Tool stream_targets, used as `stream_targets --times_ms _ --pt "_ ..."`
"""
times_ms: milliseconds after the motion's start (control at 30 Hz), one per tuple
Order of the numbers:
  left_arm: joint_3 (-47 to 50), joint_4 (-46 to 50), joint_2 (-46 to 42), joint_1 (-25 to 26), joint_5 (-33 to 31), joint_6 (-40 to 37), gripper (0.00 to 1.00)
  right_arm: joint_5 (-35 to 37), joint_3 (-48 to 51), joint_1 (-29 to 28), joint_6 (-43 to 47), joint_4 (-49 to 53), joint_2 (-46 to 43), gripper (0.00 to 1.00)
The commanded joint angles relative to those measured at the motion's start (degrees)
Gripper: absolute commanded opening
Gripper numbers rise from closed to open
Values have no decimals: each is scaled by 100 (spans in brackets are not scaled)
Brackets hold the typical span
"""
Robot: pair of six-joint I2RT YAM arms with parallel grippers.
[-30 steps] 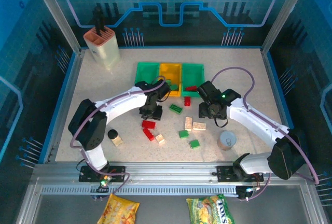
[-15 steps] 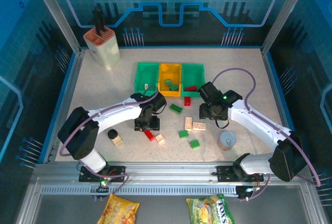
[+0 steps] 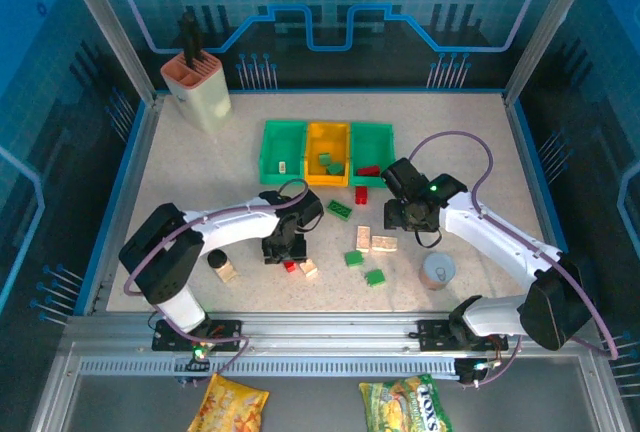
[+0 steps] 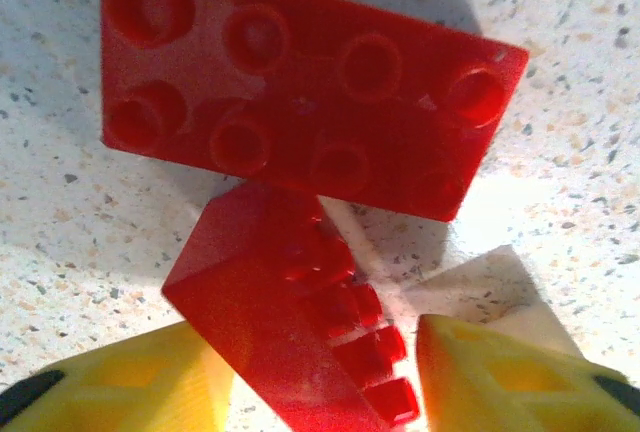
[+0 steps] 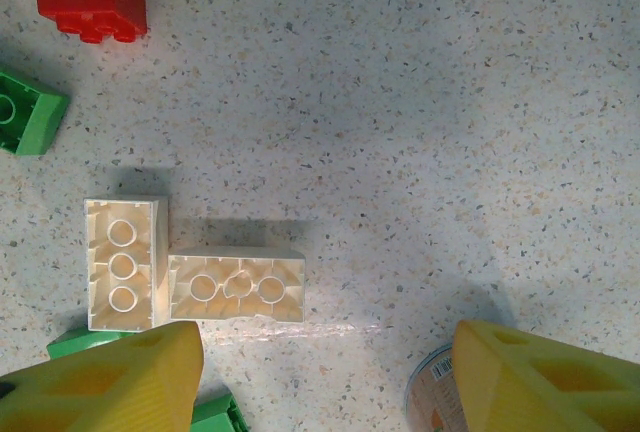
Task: Sort the legos into containers by color
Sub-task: Pick up the lego from the middle-left of the table.
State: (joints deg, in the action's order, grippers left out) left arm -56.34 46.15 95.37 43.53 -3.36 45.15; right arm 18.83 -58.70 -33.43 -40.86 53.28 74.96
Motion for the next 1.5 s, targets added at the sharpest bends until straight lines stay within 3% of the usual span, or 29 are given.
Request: stream_targets --times_ms 0,400,933,1200,1467 --pt "105 -27 77 51 102 112 45 -81 27 -76 70 25 34 68" --pt "49 234 -129 62 -108 76 28 -121 -14 -79 65 -28 153 68" --pt "-652 916 -643 60 -385 -134 27 -101 -74 -76 83 -37 248 67" --pt "-1746 804 -63 59 -378 -544 27 106 78 -58 9 118 -37 67" --pt "-3391 624 1113 66 -183 -980 28 305 284 -6 -128 408 -531 67"
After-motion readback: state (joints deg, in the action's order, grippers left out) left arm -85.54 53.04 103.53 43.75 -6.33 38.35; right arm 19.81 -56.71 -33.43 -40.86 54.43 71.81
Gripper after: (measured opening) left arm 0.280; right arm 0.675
